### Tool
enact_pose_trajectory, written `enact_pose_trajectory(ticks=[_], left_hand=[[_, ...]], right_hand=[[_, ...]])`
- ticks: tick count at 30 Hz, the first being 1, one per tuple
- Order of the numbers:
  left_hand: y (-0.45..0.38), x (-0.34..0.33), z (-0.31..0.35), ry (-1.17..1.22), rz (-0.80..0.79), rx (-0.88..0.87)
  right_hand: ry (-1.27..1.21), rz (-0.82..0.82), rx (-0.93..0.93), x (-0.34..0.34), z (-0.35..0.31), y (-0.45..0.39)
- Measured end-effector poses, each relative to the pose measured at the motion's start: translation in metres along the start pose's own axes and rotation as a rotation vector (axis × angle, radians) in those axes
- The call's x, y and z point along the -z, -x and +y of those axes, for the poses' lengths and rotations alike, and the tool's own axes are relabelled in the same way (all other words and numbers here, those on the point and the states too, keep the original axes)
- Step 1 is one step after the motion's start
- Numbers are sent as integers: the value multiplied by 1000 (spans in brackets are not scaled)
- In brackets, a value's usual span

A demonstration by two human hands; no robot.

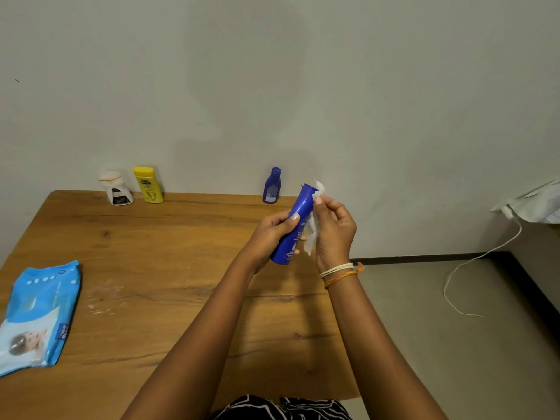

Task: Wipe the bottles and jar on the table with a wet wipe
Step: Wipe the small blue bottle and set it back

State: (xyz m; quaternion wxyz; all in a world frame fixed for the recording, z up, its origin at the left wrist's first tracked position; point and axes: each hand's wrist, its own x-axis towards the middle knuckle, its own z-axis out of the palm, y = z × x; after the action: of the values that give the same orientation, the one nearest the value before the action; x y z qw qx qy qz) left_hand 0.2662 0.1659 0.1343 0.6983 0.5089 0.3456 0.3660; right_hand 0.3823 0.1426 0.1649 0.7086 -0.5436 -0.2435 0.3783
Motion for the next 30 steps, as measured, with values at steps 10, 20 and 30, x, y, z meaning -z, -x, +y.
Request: enact_pose_trajectory(ticks=[10, 20, 30], left_hand=[[5, 3, -2, 152, 53, 82], [-7, -3, 1, 177, 323, 20], [-6, 7, 2, 192, 319, -29]], right_hand=[[-91, -189, -196, 2, 0, -8], [290, -160, 208, 8, 21, 26], [566, -208, 588, 7, 4, 13]])
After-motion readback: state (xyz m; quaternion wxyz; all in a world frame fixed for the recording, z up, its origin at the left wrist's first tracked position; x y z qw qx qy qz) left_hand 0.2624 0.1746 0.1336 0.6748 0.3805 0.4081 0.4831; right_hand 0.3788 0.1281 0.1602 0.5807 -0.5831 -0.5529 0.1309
